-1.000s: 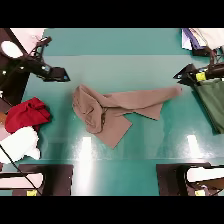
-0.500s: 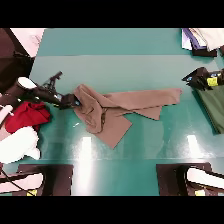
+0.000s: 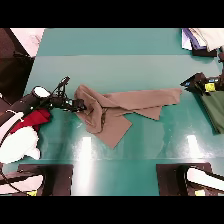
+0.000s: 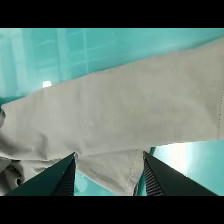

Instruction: Fold the shirts.

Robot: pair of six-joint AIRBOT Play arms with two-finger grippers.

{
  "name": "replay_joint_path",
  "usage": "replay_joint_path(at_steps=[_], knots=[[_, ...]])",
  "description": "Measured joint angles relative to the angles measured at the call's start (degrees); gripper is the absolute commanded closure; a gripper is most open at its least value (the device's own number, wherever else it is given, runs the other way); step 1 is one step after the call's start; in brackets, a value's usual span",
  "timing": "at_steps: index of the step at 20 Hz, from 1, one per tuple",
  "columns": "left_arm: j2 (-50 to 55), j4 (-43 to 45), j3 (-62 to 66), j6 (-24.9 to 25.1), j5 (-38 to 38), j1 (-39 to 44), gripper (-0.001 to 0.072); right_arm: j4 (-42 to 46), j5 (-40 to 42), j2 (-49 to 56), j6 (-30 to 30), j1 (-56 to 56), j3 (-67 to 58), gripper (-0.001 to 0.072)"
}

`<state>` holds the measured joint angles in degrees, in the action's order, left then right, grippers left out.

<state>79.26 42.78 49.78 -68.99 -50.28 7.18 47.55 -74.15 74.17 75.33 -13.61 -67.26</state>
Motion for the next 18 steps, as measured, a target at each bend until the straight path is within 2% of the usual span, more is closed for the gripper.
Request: replay_joint_path(at_steps=[2, 6, 8, 13, 18], knots=[[-0.4, 0.7, 1.4, -0.3, -1.2, 0.1, 0.0679, 0.3, -1.7, -0.1, 0.0, 0.0, 0.1, 0.0244], [-3.1, 4.8, 8.9, -0.3, -9.0, 0.3, 0.0678, 3.1, -6.7, -0.7, 0.9, 0.0, 3.0, 0.0263], [-4.5, 6.2, 12.9, -0.1, -12.5, 0.3, 0.0678, 3.9, -6.6, -1.5, 2.2, 0.5, 7.4, 0.0263], [-5.7, 7.6, 17.9, 0.3, -14.8, 0.3, 0.0678, 4.3, 1.1, -1.0, 4.1, 6.8, 19.8, 0.0262], [-5.9, 7.8, 18.9, 0.3, -16.1, 0.3, 0.0678, 0.7, 7.6, 2.7, 4.5, 13.3, 24.0, 0.0263]])
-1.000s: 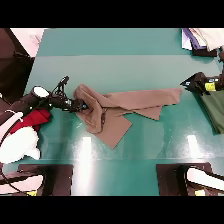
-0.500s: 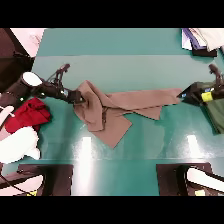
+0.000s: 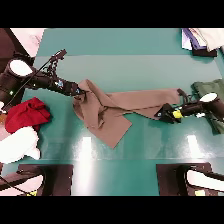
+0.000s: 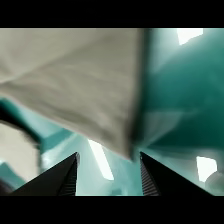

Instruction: Fold the shirts.

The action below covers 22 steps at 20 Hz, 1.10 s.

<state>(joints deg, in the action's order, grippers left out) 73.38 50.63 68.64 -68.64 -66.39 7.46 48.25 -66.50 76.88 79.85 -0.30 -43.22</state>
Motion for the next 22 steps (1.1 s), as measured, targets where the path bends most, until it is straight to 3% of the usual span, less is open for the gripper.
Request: replay_joint_path(at_steps=[1, 2, 3, 4, 5, 6, 12, 22], knots=[[0.0, 0.0, 0.1, 0.0, -0.2, 0.0, 0.0678, -0.4, 1.0, 0.3, 0.0, 0.7, 0.3, 0.0301], [0.0, 0.1, 0.1, 0.0, -0.4, 0.0, 0.0678, -0.5, 2.3, 0.5, 0.1, 1.3, 0.5, 0.0395], [0.0, 0.1, 0.2, 0.0, -0.5, 0.0, 0.0677, -0.7, 3.4, 0.9, 0.0, 1.6, 0.7, 0.0426], [0.0, 0.1, 0.2, 0.0, -0.6, 0.0, 0.0678, -0.7, 4.2, 1.0, 0.0, 1.9, 0.8, 0.0510], [0.0, 0.1, 0.2, 0.0, -0.8, 0.0, 0.0678, -0.7, 5.1, 1.1, -0.1, 2.1, 0.9, 0.0663], [0.0, 0.1, 0.2, 0.0, -0.8, 0.0, 0.0678, -0.5, 5.9, 1.3, -0.2, 2.3, 1.0, 0.0690], [-1.8, 1.0, 5.2, -1.3, -2.4, -1.5, 0.0678, 0.1, 5.7, -4.3, -1.9, 0.5, -4.0, 0.0692], [-11.8, 1.2, 44.1, -7.3, -11.1, -10.3, 0.0678, -0.6, -1.1, -22.4, -2.3, -15.3, -45.0, 0.0692]])
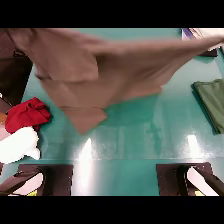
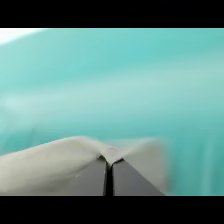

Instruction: Fold the shirts.

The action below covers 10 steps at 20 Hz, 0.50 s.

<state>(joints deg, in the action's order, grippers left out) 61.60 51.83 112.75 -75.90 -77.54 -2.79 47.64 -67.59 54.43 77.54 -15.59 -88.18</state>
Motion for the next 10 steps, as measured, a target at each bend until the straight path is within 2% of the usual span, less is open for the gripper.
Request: replay_joint_path(at_steps=[3, 10], knots=[[-4.8, 0.0, 6.2, -1.4, 1.0, -0.4, 0.0679, 0.0, -2.6, -3.5, 0.0, -4.0, -9.4, 0.0692], [-15.7, -2.2, 9.8, -4.3, 7.4, -0.6, 0.0679, 0.0, -10.7, -7.1, 1.0, -14.0, -26.7, 0.0693]])
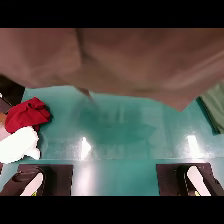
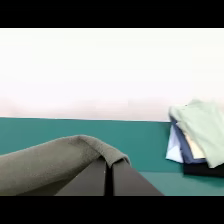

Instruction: Fold the shirts.

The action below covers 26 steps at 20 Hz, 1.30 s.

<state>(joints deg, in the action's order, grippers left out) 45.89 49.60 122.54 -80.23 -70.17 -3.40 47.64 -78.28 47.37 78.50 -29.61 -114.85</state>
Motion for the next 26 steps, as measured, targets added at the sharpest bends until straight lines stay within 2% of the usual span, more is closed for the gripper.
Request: replay_joint_path(at_steps=[4, 7, 11, 15, 19, 22, 26], knots=[[-0.7, -1.9, -1.0, -0.6, 0.7, 0.0, 0.0679, 0.1, -7.1, 3.9, 3.2, -3.3, -5.5, 0.0694], [2.8, -0.6, -6.8, -1.5, -2.8, 0.0, 0.0678, 0.5, -11.3, 8.2, 5.0, -1.7, -2.4, 0.0694], [13.1, -0.3, -17.1, -2.0, -9.8, 0.0, 0.0678, 9.7, -17.4, 18.1, 7.1, 7.8, 4.8, 0.0694], [27.0, -0.2, -24.5, -2.2, -13.0, 0.0, 0.0678, 18.6, -21.7, 31.7, 8.9, 17.6, 8.9, 0.0694], [40.4, -0.4, -26.8, -1.7, -10.8, 0.0, 0.0678, 21.5, -17.4, 43.8, 9.4, 22.4, 10.0, 0.0694], [46.5, -0.7, -27.4, 1.0, -3.5, 0.0, 0.0678, 22.2, -9.6, 49.4, 9.5, 23.5, 10.3, 0.0694], [49.3, -0.9, -26.8, 6.0, 7.4, 0.0, 0.0678, 22.3, 1.4, 52.1, 9.5, 24.2, 10.4, 0.0694]])
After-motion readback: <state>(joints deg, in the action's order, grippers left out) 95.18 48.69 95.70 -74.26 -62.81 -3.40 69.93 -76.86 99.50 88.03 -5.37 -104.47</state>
